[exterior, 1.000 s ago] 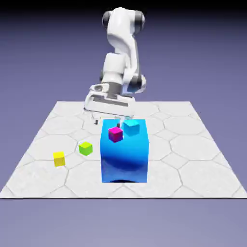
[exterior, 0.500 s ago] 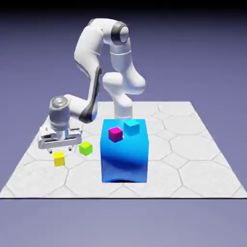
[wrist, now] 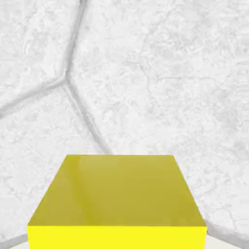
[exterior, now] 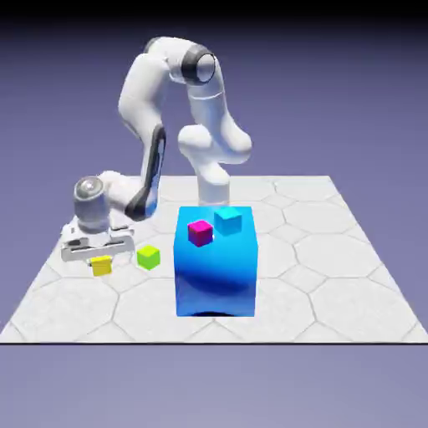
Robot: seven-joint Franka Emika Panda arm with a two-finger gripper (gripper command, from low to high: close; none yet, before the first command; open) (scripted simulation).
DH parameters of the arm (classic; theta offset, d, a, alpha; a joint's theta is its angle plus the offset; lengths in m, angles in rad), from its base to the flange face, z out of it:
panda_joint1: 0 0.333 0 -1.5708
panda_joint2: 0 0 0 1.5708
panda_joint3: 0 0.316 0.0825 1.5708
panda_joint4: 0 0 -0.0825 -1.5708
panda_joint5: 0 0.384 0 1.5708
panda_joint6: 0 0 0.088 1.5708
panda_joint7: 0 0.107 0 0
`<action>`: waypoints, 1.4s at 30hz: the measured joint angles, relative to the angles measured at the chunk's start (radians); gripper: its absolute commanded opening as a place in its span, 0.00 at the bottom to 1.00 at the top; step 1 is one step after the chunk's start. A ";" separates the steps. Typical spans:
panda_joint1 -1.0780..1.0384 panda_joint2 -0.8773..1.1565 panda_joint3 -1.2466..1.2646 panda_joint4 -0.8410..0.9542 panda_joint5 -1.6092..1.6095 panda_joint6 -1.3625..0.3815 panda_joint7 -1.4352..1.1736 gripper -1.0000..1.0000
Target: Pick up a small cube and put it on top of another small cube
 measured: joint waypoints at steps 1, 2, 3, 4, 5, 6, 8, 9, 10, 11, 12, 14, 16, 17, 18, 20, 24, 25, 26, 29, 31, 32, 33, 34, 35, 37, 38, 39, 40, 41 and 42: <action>-0.034 -0.018 0.036 -0.009 0.020 -0.007 0.007 0.00; -0.068 -0.037 0.073 -0.019 0.040 -0.015 0.014 0.00; -0.102 -0.055 0.109 -0.028 0.060 -0.022 0.020 0.00; -0.136 -0.074 0.145 -0.038 0.080 -0.030 0.027 0.00; -0.170 -0.092 0.181 -0.047 0.100 -0.037 0.034 0.00; -0.204 -0.111 0.218 -0.056 0.120 -0.044 0.041 0.00; -0.272 -0.148 0.290 -0.075 0.160 -0.059 0.054 0.00; -0.306 -0.166 0.327 -0.085 0.180 -0.067 0.061 0.00; -0.341 -0.184 0.363 -0.094 0.200 -0.074 0.068 0.00; -0.376 -0.203 0.401 -0.103 0.220 -0.081 0.075 0.00; -0.400 -0.221 0.427 -0.113 0.240 -0.089 0.082 0.00; -0.475 -0.258 0.506 -0.132 0.280 -0.104 0.095 0.00; -0.544 -0.295 0.579 -0.150 0.319 -0.118 0.109 0.00; -0.578 -0.313 0.616 -0.160 0.339 -0.126 0.116 0.00; -0.613 -0.332 0.652 -0.169 0.359 -0.133 0.122 0.00; -0.681 -0.369 0.725 -0.188 0.399 -0.148 0.136 0.00; -0.817 -0.442 0.870 -0.226 0.479 -0.178 0.163 0.00; -0.851 -0.461 0.906 -0.235 0.499 -0.185 0.170 0.00; -0.885 -0.479 0.942 -0.244 0.519 -0.192 0.177 0.00; -0.987 -0.535 1.051 -0.273 0.579 -0.215 0.198 0.00; -1.055 -0.572 1.123 -0.291 0.619 -0.229 0.211 0.00; -1.089 -0.590 1.160 -0.301 0.639 -0.237 0.218 0.00; -1.124 -0.608 1.196 -0.310 0.659 -0.244 0.225 0.00; -1.158 -0.627 1.232 -0.320 0.679 -0.252 0.232 0.00; -1.192 -0.645 1.268 -0.329 0.698 -0.259 0.239 0.00; -1.260 -0.682 1.341 -0.348 0.738 -0.274 0.252 0.00; -1.276 -0.691 1.358 -0.352 0.748 -0.277 0.255 0.00; -1.276 -0.691 1.358 -0.352 0.748 -0.277 0.255 0.00; -1.243 -0.680 1.322 -0.354 0.734 -0.269 0.266 0.00; -1.210 -0.670 1.285 -0.355 0.720 -0.261 0.277 0.00; -1.177 -0.660 1.249 -0.357 0.705 -0.253 0.287 0.00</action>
